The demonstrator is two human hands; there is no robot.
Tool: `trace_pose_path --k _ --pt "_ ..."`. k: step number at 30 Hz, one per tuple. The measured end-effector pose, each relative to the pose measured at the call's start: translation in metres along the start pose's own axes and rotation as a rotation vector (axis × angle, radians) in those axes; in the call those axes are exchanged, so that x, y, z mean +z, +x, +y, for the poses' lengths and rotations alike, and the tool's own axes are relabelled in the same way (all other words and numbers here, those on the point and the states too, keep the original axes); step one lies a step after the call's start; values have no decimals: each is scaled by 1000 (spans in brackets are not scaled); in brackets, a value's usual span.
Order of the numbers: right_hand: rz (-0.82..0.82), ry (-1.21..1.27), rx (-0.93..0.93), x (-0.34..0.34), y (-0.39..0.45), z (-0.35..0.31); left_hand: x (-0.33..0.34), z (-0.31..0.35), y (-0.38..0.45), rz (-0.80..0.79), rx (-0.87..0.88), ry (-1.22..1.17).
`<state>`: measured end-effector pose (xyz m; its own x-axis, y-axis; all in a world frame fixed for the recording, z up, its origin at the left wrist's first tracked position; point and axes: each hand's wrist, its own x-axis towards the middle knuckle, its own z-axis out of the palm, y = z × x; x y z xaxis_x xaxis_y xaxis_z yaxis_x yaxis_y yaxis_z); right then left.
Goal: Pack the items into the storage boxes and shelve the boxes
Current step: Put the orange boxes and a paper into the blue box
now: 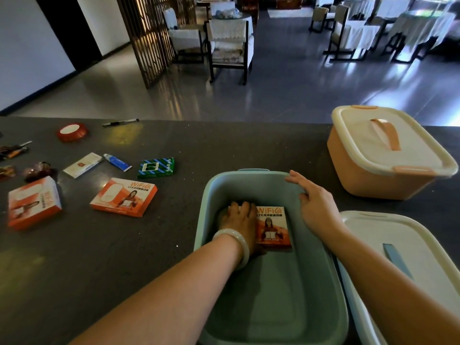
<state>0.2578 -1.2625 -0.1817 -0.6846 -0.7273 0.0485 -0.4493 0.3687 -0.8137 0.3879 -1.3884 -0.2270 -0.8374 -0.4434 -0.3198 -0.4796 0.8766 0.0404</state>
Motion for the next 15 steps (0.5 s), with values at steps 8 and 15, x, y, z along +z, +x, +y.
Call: trace_pose_path --k 8,15 --pt "1 -2 26 -1 -1 -2 1 1 0 28 2 7" --pt "-13 -14 29 -2 -2 -3 -1 -1 -2 25 1 -4"
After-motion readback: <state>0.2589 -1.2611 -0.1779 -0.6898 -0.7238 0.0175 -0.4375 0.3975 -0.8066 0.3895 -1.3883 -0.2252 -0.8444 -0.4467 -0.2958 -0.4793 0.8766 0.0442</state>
